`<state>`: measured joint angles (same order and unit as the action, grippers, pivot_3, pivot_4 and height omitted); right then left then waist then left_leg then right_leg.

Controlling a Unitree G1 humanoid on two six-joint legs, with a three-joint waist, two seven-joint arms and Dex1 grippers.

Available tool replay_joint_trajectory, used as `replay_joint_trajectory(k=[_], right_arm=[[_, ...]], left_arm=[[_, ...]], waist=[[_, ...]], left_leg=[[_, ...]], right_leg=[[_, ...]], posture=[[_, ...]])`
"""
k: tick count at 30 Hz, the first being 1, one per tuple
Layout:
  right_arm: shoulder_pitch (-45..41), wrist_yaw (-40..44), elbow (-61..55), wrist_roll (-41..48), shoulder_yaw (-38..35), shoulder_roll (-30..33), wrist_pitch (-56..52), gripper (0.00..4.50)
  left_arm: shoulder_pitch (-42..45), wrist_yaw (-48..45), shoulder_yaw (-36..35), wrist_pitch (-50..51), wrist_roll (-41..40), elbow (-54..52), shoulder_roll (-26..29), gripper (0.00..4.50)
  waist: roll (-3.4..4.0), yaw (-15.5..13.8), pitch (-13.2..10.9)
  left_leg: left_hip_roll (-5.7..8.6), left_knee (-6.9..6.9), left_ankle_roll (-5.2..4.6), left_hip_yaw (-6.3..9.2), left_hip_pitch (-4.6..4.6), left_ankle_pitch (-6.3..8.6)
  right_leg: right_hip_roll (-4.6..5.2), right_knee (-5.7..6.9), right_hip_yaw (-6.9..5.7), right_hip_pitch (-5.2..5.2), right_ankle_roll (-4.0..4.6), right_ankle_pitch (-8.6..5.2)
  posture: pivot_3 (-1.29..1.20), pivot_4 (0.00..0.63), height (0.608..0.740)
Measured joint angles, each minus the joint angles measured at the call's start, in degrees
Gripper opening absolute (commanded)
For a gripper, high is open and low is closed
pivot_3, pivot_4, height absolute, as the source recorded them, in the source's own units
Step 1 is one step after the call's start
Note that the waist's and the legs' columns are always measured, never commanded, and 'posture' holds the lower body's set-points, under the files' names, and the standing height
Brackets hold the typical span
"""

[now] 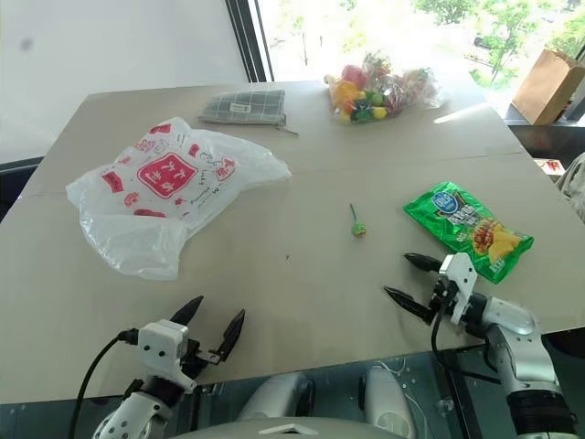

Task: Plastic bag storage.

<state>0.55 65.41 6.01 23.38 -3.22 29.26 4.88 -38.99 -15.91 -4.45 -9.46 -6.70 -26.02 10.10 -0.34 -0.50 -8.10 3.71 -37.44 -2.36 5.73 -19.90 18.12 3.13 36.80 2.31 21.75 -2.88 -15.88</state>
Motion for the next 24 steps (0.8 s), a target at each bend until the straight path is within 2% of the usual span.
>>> replay_joint_trajectory(k=[2,5,9,11,15,18,24], right_arm=[[-1.0,2.4,-2.4,2.1,1.6,0.5,-3.5,4.5],[-2.3,4.2,-8.0,5.1,3.2,1.7,-8.1,4.5],[-3.5,5.4,-15.6,8.9,4.7,3.6,-14.5,4.5],[-4.1,5.4,-18.8,10.5,5.3,4.0,-17.5,4.5],[-4.9,4.4,-21.7,11.2,5.7,4.2,-20.6,4.5],[-4.8,3.4,-21.8,10.7,5.7,4.1,-20.8,4.5],[-4.7,0.6,-20.7,9.9,4.7,2.9,-19.6,4.5]], left_arm=[[-1.8,4.5,-1.3,-3.3,4.4,-4.4,-3.2,4.45],[-1.3,8.7,-3.4,-4.4,9.1,-8.4,-5.3,4.45],[2.5,10.7,-3.4,-2.8,11.8,-10.3,-6.3,4.45],[5.0,12.3,-2.2,0.3,12.3,-11.1,-8.5,4.45],[8.6,14.2,-1.3,5.4,13.8,-10.9,-10.2,4.45],[10.5,15.4,-0.6,7.9,14.8,-8.7,-10.8,4.45],[11.0,16.8,-3.1,7.6,14.4,-4.6,-10.0,4.45]], waist=[[-0.08,-0.1,-0.1],[0.02,-0.5,-0.2],[-0.04,-0.8,-0.2],[-0.07,-0.7,-0.3],[-0.13,-0.5,-0.3],[-0.11,-0.5,-0.3],[-0.13,-0.4,-0.3]], left_leg=[[0.0,0.0,0.07,0.0,-0.1,-0.04],[0.0,0.0,0.07,0.03,-0.14,-0.04],[0.01,-0.07,0.06,0.09,-0.2,-0.04],[0.03,-0.1,0.06,0.09,-0.23,-0.04],[0.03,-0.2,0.09,0.13,-0.52,-0.06],[0.03,-0.71,0.11,0.16,-1.09,-0.07],[0.05,-0.87,0.11,0.16,-1.1,-0.06]], right_leg=[[0.01,-0.03,0.01,0.06,0.0,0.0],[0.01,-0.03,-0.05,0.07,0.0,0.0],[0.02,-0.04,-0.16,0.07,0.0,0.0],[0.02,-0.05,-0.15,0.08,-0.01,0.01],[0.0,0.04,-0.22,0.42,-0.02,0.01],[-0.04,0.33,-0.25,0.88,-0.02,0.01],[-0.03,0.53,-0.22,0.89,-0.02,0.02]], posture=[[0.0,0.15,0.74],[0.0,0.15,0.74],[0.0,0.15,0.74],[0.0,0.15,0.74],[0.0,0.15,0.74],[0.0,0.15,0.74],[0.0,0.15,0.74]])
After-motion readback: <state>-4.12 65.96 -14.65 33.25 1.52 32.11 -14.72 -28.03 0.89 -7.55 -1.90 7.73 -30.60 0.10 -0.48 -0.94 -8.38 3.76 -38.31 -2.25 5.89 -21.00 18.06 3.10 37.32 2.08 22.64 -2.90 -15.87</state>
